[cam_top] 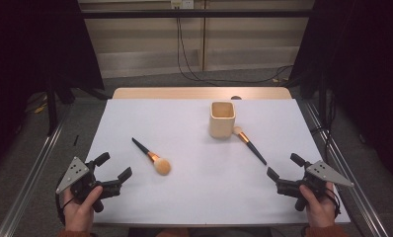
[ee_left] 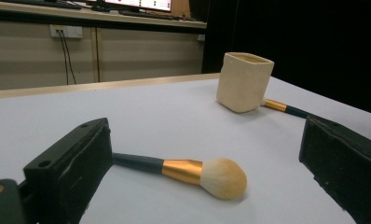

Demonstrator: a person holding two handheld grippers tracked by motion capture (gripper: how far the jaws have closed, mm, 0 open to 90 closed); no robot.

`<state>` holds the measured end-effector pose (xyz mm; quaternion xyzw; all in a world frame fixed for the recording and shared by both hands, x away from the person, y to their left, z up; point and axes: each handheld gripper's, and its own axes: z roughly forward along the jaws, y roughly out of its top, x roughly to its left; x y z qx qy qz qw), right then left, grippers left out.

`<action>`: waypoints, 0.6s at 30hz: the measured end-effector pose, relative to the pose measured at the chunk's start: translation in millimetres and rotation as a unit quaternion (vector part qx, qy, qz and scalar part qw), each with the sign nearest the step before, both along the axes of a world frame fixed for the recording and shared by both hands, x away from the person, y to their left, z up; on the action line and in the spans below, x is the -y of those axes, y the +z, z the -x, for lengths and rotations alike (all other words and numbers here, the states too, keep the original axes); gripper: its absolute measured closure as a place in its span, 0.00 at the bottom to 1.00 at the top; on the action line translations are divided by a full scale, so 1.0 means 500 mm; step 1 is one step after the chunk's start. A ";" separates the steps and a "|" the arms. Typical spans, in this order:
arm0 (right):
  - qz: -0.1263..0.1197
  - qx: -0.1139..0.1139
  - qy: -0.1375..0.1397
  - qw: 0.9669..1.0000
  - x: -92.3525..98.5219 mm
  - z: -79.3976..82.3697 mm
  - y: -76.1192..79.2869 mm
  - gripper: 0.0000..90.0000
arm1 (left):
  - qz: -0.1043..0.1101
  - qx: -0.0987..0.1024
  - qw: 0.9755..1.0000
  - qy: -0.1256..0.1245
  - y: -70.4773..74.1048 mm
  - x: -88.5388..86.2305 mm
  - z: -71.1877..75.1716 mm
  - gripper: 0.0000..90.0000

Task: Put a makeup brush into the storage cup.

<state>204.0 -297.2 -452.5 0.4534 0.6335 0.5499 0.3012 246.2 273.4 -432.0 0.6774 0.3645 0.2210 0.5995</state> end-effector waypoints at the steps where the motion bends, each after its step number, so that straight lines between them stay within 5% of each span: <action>1: -0.001 0.001 0.000 1.000 0.001 -0.001 0.000 0.00 | -0.006 0.004 1.000 0.001 0.001 0.001 0.001 0.03; 18: -0.001 0.000 0.009 1.000 -0.006 -0.008 0.000 0.00 | -0.022 -0.003 1.000 0.001 0.001 0.007 -0.011 0.03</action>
